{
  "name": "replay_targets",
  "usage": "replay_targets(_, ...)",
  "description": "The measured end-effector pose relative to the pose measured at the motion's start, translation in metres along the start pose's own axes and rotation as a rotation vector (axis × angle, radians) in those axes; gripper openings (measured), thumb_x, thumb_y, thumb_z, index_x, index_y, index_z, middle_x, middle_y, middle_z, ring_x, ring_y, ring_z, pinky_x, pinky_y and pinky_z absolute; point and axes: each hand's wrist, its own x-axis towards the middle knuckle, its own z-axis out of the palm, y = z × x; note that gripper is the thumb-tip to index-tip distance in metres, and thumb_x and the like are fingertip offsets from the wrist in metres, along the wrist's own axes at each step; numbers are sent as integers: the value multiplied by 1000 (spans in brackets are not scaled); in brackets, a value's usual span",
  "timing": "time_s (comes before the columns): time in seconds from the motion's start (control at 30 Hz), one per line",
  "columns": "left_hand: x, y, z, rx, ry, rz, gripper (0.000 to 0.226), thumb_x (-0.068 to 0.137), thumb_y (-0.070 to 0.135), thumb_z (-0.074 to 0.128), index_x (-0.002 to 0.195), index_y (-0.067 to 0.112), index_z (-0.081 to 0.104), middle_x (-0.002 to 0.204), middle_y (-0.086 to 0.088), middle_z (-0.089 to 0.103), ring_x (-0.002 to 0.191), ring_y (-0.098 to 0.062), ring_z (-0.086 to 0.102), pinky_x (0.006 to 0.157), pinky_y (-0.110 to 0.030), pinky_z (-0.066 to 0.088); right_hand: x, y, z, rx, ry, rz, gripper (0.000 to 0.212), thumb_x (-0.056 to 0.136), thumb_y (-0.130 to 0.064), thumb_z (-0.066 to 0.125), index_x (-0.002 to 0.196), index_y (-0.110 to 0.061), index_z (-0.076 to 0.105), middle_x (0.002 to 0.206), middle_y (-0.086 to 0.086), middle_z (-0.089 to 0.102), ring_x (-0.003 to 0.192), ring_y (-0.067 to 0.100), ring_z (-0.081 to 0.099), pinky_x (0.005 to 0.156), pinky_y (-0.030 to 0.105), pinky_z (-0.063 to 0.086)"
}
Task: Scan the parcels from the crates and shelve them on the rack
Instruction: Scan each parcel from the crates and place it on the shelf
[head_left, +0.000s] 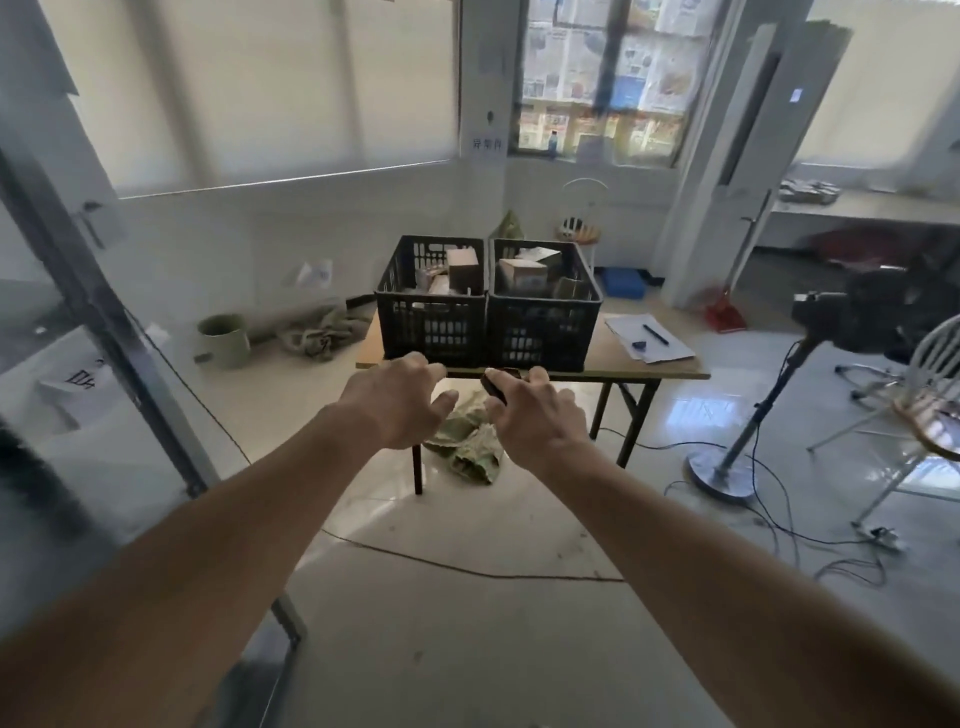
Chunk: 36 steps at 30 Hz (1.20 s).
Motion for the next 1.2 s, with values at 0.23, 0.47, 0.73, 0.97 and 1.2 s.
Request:
replay_targets(0.23, 160, -16, 17, -9, -2, -19, 54, 104, 60, 40, 145, 29, 55, 146, 3, 54, 130, -25, 57, 99, -48, 53, 162, 38, 13, 52, -13, -9, 51, 112, -47, 42, 162, -44, 36, 144, 10, 47, 120, 43, 57, 96, 52, 53)
replay_targets(0.47, 313, -42, 26, 10, -5, -74, 55, 100, 63, 38, 140, 31, 57, 139, 2, 58, 124, -25, 60, 88, -45, 53, 325, 71, 13, 166, -41, 2, 51, 111, -49, 40, 162, -44, 36, 145, 13, 49, 124, 45, 58, 104, 55, 51)
replay_targets(0.73, 467, -99, 40, 0, -15, -92, 53, 102, 61, 39, 143, 32, 55, 143, 2, 56, 124, -26, 60, 83, -45, 48, 488, 75, 23, 86, -84, -19, 53, 113, -50, 36, 165, -43, 28, 155, 14, 39, 129, 49, 51, 108, 59, 47)
replay_targets(0.97, 609, -160, 74, -71, -46, -56, 50, 105, 57, 43, 144, 29, 56, 147, -1, 55, 123, -25, 61, 80, -37, 44, 628, 69, 52, 14, -108, 25, 51, 113, -48, 35, 164, -43, 30, 154, 14, 40, 131, 49, 50, 106, 60, 48)
replay_targets(1.2, 724, -211, 96, -40, -91, -34, 51, 105, 55, 42, 147, 28, 53, 156, -2, 48, 128, -28, 59, 93, -48, 54, 743, 65, 79, -33, -150, 64, 49, 112, -45, 35, 161, -42, 34, 151, 14, 41, 126, 48, 51, 98, 55, 48)
